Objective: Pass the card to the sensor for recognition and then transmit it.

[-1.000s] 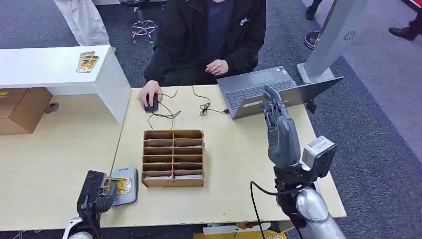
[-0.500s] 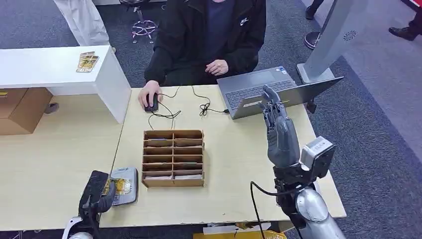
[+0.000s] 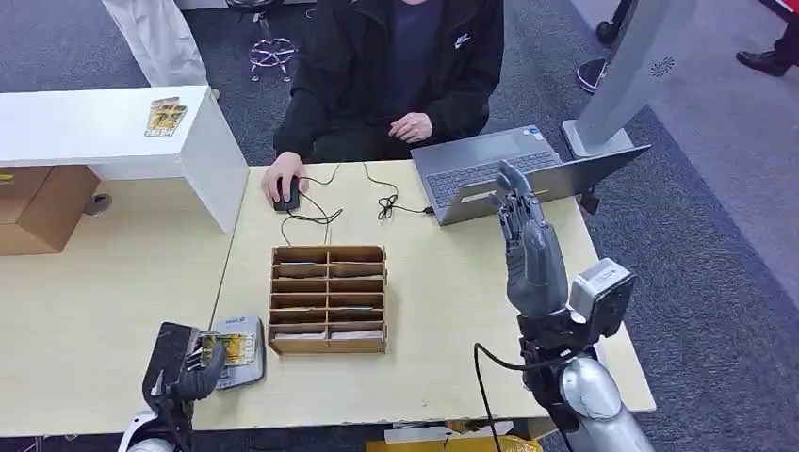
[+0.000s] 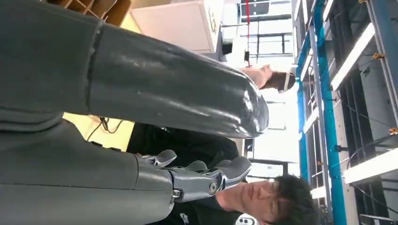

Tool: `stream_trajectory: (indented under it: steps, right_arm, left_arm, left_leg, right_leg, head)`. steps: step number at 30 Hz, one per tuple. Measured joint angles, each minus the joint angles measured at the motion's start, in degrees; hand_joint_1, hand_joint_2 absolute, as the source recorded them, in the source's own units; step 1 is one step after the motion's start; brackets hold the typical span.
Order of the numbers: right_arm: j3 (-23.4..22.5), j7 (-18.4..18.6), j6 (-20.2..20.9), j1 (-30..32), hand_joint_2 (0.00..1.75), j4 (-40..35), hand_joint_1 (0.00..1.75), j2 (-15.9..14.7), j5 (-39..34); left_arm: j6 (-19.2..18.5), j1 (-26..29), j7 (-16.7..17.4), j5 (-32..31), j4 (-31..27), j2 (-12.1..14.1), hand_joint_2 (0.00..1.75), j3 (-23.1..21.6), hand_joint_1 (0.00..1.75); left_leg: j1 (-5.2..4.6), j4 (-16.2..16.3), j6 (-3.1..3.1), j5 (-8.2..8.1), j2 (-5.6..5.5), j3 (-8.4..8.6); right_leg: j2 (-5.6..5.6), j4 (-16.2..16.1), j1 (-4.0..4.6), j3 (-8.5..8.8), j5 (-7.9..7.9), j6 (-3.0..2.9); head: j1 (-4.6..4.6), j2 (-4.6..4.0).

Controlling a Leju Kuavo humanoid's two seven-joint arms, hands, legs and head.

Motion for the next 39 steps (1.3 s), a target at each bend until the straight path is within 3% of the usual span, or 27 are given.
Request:
stream_trajectory:
  steps: [18,23,29,31,33,39]
  right_arm:
    - [-0.24,-0.44,-0.79,0.31,0.00,0.00,0.00,0.02,0.00]
    - [-0.59,-0.85,-1.16,0.67,0.00,-0.09,0.00,0.07,0.28]
    - [-0.63,-0.85,-1.16,0.75,0.00,-0.11,0.00,0.07,0.39]
    - [-0.72,-0.85,-1.16,0.90,0.00,-0.24,0.00,0.07,0.63]
    - [-0.92,-0.74,-1.03,1.29,0.00,-0.57,0.00,0.44,1.37]
    - [-0.92,-0.17,-0.63,1.23,0.00,-1.55,0.00,0.92,1.62]
  left_arm:
    - [-0.37,0.27,-5.50,6.53,-11.62,-0.26,1.75,0.00,1.75]
    - [2.50,0.12,-8.09,1.54,-14.78,-0.39,1.75,0.00,1.75]
    - [3.24,0.00,-8.24,-0.08,-15.08,-0.42,1.75,0.00,1.75]
    - [4.30,-0.24,-8.28,-2.85,-15.58,-0.46,1.75,0.00,1.75]
    - [7.75,-3.25,-8.30,-17.03,-16.65,-0.48,1.75,0.22,1.75]
    - [10.29,-8.76,-7.85,-28.75,-16.65,-0.44,1.75,0.39,1.75]
  left_leg:
    - [0.00,0.00,0.00,0.00,0.00,0.00]
    - [0.00,0.00,0.00,0.00,0.00,0.00]
    - [0.00,0.00,0.00,0.00,0.00,0.01]
    - [0.00,0.00,0.00,0.00,0.00,0.00]
    - [0.00,0.00,0.00,0.01,-0.01,0.01]
    - [0.00,0.00,-0.03,0.03,-0.03,0.01]
  right_leg:
    - [0.00,0.00,0.00,-0.01,0.00,0.00]
    - [0.00,0.00,0.00,-0.01,0.00,0.00]
    - [0.01,0.00,0.00,-0.01,0.00,0.00]
    - [0.00,0.00,0.00,-0.01,0.00,0.00]
    - [-0.01,0.00,0.00,-0.01,0.01,-0.01]
    - [-0.01,0.01,0.00,0.00,0.04,-0.03]
  head:
    - [0.00,0.00]
    - [0.00,0.00]
    - [0.00,0.00]
    - [0.00,0.00]
    - [0.00,0.00]
    - [0.00,0.00]
